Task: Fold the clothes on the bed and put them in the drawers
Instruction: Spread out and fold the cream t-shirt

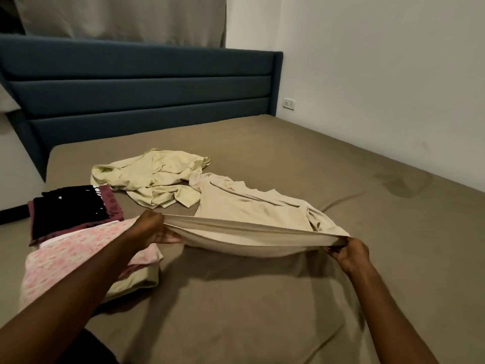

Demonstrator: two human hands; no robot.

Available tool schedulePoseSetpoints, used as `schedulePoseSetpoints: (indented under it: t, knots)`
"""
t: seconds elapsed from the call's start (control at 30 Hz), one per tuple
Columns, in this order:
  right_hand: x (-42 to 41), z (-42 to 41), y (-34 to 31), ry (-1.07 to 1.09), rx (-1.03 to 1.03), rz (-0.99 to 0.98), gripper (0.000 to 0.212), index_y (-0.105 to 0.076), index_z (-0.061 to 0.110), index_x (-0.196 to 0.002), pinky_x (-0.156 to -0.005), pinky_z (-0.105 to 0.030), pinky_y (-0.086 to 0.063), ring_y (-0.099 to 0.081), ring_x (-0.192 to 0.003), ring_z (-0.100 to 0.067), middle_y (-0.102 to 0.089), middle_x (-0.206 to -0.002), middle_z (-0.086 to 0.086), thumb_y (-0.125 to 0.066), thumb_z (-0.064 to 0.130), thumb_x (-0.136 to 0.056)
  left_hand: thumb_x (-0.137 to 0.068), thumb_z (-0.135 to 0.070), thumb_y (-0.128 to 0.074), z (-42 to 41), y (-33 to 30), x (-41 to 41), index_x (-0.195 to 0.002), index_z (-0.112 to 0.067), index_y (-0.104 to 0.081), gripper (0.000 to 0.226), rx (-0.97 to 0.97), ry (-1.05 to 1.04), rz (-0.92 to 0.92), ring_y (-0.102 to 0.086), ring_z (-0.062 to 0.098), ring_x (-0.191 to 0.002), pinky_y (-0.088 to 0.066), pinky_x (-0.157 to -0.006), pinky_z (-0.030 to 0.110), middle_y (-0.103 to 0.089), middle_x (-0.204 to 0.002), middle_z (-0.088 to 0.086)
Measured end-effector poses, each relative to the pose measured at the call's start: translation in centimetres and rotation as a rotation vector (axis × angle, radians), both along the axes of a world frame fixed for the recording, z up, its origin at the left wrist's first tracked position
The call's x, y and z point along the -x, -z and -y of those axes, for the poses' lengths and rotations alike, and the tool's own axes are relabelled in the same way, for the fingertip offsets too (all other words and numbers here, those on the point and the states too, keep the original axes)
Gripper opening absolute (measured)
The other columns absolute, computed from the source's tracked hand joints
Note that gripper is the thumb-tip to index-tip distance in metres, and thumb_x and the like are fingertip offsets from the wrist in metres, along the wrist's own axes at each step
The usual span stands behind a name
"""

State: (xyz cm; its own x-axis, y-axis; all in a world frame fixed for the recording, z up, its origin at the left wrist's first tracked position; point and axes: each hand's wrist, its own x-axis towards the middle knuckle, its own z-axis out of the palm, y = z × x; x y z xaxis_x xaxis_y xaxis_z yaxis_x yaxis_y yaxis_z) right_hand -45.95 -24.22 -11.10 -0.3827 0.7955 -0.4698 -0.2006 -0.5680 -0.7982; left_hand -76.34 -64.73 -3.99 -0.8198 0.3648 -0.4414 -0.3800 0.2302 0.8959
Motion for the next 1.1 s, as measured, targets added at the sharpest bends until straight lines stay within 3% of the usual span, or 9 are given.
schedulePoseSetpoints:
  t: [0.13, 0.23, 0.43, 0.57, 0.63, 0.77, 0.9, 1.0, 1.1]
  knots:
    - [6.6, -3.8, -2.7, -0.002, 0.090, -0.106, 0.036, -0.061, 0.011, -0.113, -0.063, -0.052, -0.060, -0.062, -0.095, -0.035, -0.066, -0.104, -0.017, -0.027, 0.006, -0.102, -0.094, 0.021, -0.023, -5.2, -1.7, 5.2, -0.127, 0.000, -0.050, 0.048, -0.317, -0.165, 0.107, -0.063, 0.043, -0.107, -0.053, -0.088, 0.059, -0.063, -0.120, 0.023]
    - [12.6, -7.5, -9.0, 0.034, 0.010, -0.298, 0.030, -0.066, 0.015, -0.102, -0.068, -0.048, -0.058, -0.063, -0.098, -0.031, -0.075, -0.088, -0.010, -0.037, 0.011, -0.100, -0.092, 0.024, -0.026, -10.1, -6.3, 10.6, -0.128, 0.012, -0.051, 0.046, -0.440, -0.221, 0.065, -0.057, 0.045, -0.124, -0.052, -0.087, 0.054, -0.059, -0.130, 0.027]
    - [20.4, -13.3, -26.6, 0.039, -0.254, -0.822, 0.025, -0.083, 0.022, -0.084, -0.056, -0.046, -0.062, -0.075, -0.083, -0.027, -0.079, -0.091, -0.004, -0.075, 0.034, -0.064, -0.099, 0.017, -0.035, -19.3, -25.8, 14.6, -0.101, 0.016, -0.057, 0.023, -0.866, -0.217, -0.124, -0.061, 0.044, -0.106, -0.052, -0.094, 0.054, -0.059, -0.104, 0.028]
    - [19.1, -16.8, -33.1, 0.118, -0.297, -0.928, 0.091, -0.074, 0.016, -0.126, -0.081, -0.055, -0.061, -0.072, -0.102, -0.035, -0.074, -0.119, -0.012, -0.097, 0.031, -0.039, -0.104, 0.010, -0.035, -18.7, -33.5, 14.0, -0.102, 0.017, -0.061, 0.027, -0.970, -0.179, -0.228, -0.064, 0.040, -0.095, -0.055, -0.097, 0.053, -0.059, -0.107, 0.029]
    - [17.3, -16.4, -34.7, 0.047, -0.377, -1.020, 0.087, -0.078, 0.019, -0.116, -0.091, -0.048, -0.055, -0.073, -0.094, -0.032, -0.075, -0.113, -0.010, -0.098, 0.029, -0.031, -0.104, 0.007, -0.037, -17.2, -34.5, 13.1, -0.119, 0.021, -0.058, 0.029, -0.959, -0.153, -0.253, -0.066, 0.041, -0.105, -0.061, -0.086, 0.047, -0.061, -0.117, 0.030]
    - [13.5, -11.2, -35.9, 0.091, -0.429, -0.994, 0.026, -0.082, 0.024, -0.097, -0.092, -0.045, -0.054, -0.072, -0.101, -0.029, -0.074, -0.120, -0.012, -0.075, 0.022, -0.072, -0.105, 0.001, -0.043, -13.5, -33.0, 7.3, -0.117, 0.015, -0.065, 0.029, -0.979, -0.155, -0.250, -0.072, 0.036, -0.102, -0.063, -0.083, 0.039, -0.068, -0.116, 0.028]
    - [6.8, -7.4, -29.1, 0.091, -0.307, -1.017, 0.040, -0.072, 0.019, -0.129, -0.107, -0.052, -0.049, -0.060, -0.131, -0.033, -0.067, -0.136, -0.011, -0.041, 0.019, -0.103, -0.103, 0.000, -0.043, -7.2, -25.0, -0.2, -0.115, 0.012, -0.067, 0.030, -0.883, -0.165, -0.287, -0.075, 0.032, -0.099, -0.063, -0.082, 0.036, -0.074, -0.109, 0.022]
    - [0.5, -3.0, -21.9, 0.124, -0.281, -0.892, 0.026, -0.083, 0.023, -0.105, -0.104, -0.046, -0.051, -0.064, -0.125, -0.028, -0.073, -0.127, -0.004, -0.060, 0.027, -0.092, -0.105, -0.001, -0.037, -2.2, -16.4, -4.9, -0.111, 0.008, -0.069, 0.034, -0.684, -0.131, -0.312, -0.074, 0.034, -0.101, -0.064, -0.078, 0.037, -0.075, -0.112, 0.019]
    - [-5.8, 0.5, -13.9, 0.169, -0.192, -0.780, 0.061, -0.078, 0.020, -0.119, -0.099, -0.043, -0.055, -0.070, -0.117, -0.024, -0.072, -0.130, -0.004, -0.081, 0.032, -0.059, -0.106, -0.001, -0.033, 1.8, -8.5, -9.4, -0.113, 0.009, -0.068, 0.037, -0.491, -0.031, -0.275, -0.074, 0.043, -0.094, -0.065, -0.075, 0.042, -0.075, -0.108, 0.023]
